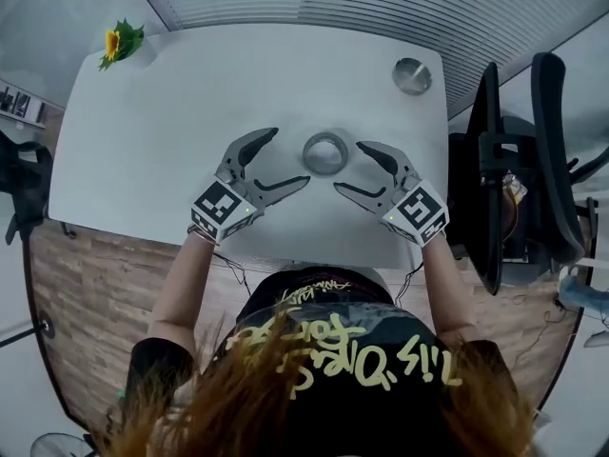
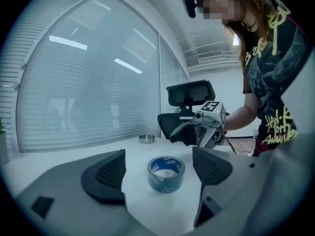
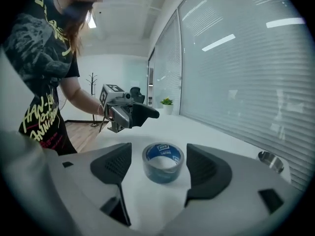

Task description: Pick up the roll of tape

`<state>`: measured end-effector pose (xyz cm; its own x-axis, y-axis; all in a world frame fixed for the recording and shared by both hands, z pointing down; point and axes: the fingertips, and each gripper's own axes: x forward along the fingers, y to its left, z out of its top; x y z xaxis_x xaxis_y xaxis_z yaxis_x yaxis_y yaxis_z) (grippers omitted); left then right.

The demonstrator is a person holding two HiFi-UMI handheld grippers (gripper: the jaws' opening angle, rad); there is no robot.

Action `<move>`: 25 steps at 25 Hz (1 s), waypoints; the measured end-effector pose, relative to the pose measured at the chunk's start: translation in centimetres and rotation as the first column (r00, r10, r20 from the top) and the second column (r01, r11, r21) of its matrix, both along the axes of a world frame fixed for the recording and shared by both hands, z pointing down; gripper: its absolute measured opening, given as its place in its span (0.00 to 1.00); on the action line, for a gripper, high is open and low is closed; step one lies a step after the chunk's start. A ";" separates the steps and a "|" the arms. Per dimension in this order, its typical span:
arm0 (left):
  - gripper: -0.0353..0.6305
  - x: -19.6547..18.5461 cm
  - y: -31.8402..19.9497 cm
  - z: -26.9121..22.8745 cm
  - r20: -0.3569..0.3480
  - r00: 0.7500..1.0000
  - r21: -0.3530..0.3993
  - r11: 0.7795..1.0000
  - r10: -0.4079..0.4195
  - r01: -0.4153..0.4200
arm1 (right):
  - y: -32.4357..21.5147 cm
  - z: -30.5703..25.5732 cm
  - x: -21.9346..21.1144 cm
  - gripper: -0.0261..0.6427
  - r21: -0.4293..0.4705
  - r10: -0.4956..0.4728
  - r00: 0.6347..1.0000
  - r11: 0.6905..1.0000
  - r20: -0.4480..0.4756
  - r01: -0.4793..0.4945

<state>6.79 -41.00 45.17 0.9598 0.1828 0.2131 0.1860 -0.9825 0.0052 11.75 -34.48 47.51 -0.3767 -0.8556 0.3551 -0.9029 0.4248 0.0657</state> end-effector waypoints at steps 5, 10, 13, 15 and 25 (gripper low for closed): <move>0.69 0.8 0.5 4.1 0.125 0.989 0.046 0.996 0.074 -0.080 | -0.9 3.8 0.4 0.54 -0.115 -0.048 0.996 0.993 -0.075 0.039; 0.70 1.9 1.0 6.8 0.232 0.966 0.081 0.987 0.117 -0.140 | -2.0 6.2 0.4 0.55 -0.192 -0.091 0.992 0.979 -0.092 0.072; 0.70 2.1 1.1 8.2 0.297 0.944 0.062 0.983 0.145 -0.170 | -2.2 7.2 0.2 0.55 -0.228 -0.128 0.983 0.969 -0.132 0.096; 0.70 2.4 1.2 8.6 0.317 0.936 0.055 0.982 0.156 -0.182 | -2.4 7.5 0.2 0.55 -0.240 -0.142 0.979 0.965 -0.149 0.103; 0.69 3.1 2.5 10.9 0.496 0.836 0.102 0.939 0.237 -0.327 | -3.5 8.4 0.0 0.56 -0.267 -0.128 0.986 0.959 -0.107 0.096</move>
